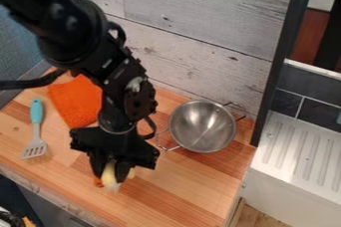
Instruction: Put the the yellow duck in the pot
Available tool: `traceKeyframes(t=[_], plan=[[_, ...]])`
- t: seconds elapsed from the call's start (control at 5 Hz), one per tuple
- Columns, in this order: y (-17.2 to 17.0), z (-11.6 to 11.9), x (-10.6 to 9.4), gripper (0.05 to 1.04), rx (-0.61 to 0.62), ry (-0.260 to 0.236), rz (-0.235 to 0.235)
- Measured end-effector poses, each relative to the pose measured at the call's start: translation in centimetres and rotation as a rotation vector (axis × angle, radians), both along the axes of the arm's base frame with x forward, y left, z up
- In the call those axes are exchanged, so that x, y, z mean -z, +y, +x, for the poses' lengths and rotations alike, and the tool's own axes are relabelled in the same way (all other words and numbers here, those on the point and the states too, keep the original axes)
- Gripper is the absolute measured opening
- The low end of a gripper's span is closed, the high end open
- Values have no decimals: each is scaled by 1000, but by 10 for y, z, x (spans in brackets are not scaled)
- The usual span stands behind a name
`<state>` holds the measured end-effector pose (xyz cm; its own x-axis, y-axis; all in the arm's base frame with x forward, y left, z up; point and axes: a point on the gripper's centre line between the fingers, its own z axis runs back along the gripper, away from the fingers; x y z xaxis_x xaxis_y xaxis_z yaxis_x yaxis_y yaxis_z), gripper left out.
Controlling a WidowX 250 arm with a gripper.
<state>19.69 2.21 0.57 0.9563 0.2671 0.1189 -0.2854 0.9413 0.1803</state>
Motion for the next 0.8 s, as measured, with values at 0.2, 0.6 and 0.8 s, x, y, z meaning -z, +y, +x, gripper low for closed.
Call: traceKeyframes(t=[0.2, 0.6, 0.8], plan=[[-5, 0, -19, 326, 10, -27, -26], [-30, 47, -34, 326, 69, -103, -70], [-37, 75, -29, 326, 64, -103, -82]])
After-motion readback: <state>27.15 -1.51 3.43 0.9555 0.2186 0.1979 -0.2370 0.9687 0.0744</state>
